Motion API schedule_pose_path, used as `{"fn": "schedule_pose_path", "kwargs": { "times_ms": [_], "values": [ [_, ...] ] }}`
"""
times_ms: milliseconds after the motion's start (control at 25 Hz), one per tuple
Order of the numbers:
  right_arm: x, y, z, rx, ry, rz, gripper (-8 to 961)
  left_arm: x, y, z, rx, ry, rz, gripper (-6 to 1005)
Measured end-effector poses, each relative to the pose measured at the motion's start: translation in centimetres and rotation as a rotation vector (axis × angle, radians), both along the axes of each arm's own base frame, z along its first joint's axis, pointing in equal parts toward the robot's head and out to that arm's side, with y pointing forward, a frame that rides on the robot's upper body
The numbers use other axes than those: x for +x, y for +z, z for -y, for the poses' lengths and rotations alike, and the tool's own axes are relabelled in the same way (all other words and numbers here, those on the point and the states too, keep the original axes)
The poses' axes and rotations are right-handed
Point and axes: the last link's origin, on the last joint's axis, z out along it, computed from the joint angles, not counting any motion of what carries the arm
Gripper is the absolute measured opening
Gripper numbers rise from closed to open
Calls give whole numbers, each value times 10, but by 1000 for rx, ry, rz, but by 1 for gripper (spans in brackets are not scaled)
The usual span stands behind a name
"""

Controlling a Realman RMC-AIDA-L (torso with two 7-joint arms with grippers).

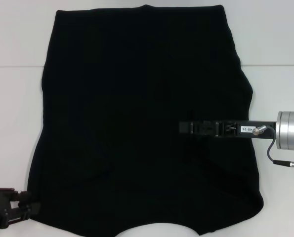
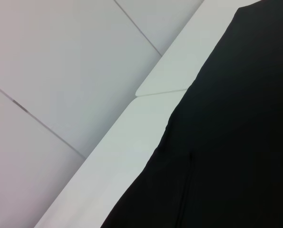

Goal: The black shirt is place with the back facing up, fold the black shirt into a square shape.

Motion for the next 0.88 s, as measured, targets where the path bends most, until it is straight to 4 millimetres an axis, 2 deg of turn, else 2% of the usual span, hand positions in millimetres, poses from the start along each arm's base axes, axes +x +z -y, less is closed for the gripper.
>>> {"fn": "schedule_pose_path", "kwargs": {
  "times_ms": [120, 560, 760, 880],
  "values": [
    [1, 1, 0, 1, -3, 0, 578, 0, 0, -1, 2, -1, -2, 445],
    [2, 2, 0, 4, -4, 2, 579, 3, -1, -5, 1, -1, 4, 244],
    [3, 3, 0, 7, -6, 3, 578, 4, 0, -6, 0, 0, 6, 12],
    [4, 3, 0, 7, -8, 3, 578, 4, 1, -6, 3, 5, 3, 5]
  ]
}}
